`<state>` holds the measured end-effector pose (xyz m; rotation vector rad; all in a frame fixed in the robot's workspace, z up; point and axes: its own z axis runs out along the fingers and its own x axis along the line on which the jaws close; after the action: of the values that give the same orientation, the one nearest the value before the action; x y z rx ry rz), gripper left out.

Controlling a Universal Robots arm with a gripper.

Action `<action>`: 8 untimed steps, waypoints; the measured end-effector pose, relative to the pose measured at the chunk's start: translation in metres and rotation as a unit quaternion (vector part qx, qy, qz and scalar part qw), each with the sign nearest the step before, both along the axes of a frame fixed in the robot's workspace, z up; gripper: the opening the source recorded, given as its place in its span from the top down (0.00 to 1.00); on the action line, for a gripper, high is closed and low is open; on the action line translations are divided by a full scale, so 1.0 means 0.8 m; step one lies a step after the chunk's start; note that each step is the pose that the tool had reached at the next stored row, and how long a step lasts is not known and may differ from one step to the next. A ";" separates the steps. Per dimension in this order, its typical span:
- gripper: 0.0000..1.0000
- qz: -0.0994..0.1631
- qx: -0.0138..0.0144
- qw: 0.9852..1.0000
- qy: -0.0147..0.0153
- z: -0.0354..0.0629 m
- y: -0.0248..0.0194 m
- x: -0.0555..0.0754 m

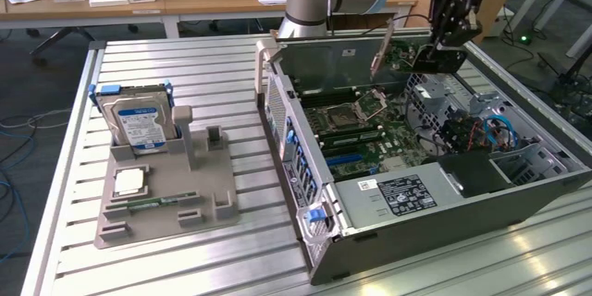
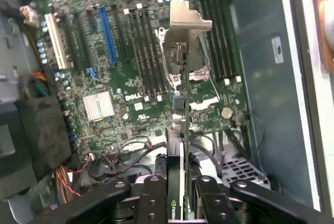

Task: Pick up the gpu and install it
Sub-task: 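Insert the gpu into the slot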

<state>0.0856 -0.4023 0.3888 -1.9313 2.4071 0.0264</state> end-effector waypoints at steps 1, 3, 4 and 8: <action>0.74 0.004 -0.001 1.000 0.000 0.000 0.0001 0.000; 0.74 0.007 -0.003 1.000 0.000 0.000 0.0001 -0.001; 0.74 0.007 -0.003 1.000 0.000 0.000 0.0001 -0.001; 0.74 0.007 -0.003 1.000 0.000 0.000 0.0001 -0.001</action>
<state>0.0850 -0.4022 0.3887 -1.9509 2.3964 0.0195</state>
